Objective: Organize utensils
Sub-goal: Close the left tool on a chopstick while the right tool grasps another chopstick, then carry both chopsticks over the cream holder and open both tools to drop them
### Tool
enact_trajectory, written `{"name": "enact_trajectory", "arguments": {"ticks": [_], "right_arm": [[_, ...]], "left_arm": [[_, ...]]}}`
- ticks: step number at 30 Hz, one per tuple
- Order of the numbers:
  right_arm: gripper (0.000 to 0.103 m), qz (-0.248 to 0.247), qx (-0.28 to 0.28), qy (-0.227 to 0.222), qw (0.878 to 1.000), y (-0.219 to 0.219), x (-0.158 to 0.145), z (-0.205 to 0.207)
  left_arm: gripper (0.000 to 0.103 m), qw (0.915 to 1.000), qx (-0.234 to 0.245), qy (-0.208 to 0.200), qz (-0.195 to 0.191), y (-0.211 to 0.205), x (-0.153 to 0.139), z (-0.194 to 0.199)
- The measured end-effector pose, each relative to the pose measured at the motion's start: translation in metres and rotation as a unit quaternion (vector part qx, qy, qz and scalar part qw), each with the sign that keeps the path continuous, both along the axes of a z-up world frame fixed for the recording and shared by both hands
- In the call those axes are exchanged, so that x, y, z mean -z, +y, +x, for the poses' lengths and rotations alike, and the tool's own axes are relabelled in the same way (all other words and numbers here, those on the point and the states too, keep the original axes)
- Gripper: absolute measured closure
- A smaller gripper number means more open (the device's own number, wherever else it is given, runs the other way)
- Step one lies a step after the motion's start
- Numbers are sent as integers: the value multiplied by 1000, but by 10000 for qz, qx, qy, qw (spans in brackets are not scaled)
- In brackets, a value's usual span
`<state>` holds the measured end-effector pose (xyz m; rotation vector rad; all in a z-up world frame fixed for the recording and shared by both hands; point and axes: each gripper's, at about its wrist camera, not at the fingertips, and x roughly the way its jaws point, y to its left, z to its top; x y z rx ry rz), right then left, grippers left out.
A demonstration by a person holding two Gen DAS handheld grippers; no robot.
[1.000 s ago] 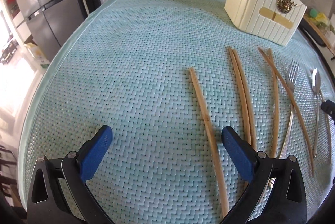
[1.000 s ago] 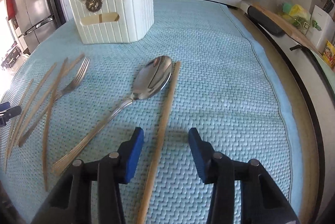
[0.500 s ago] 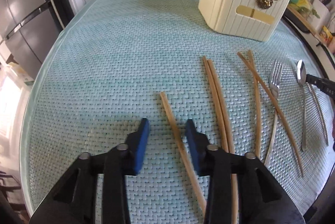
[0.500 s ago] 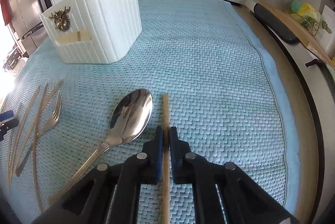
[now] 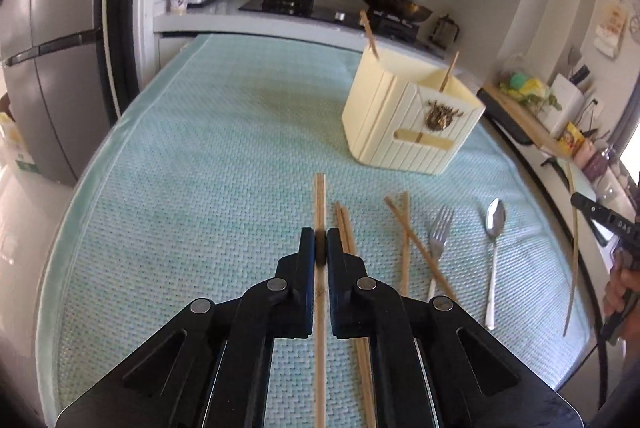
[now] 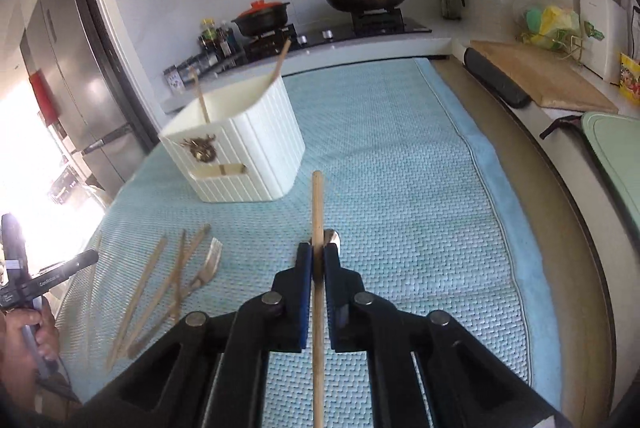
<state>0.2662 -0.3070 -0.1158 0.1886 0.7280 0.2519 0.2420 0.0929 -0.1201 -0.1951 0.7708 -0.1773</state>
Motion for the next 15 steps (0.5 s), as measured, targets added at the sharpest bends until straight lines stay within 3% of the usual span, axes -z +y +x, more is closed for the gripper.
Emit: {"name": "enact_trajectory", "arguments": {"ticks": [7, 15], "right_arm": [[97, 103, -163, -713, 9973, 6, -52, -35], [97, 130, -321, -1287, 9911, 16, -83, -67]], "left_arm": [[99, 9965, 32, -802, -229, 9, -56, -38], [99, 9904, -13, -1292, -486, 13, -87, -57]]}}
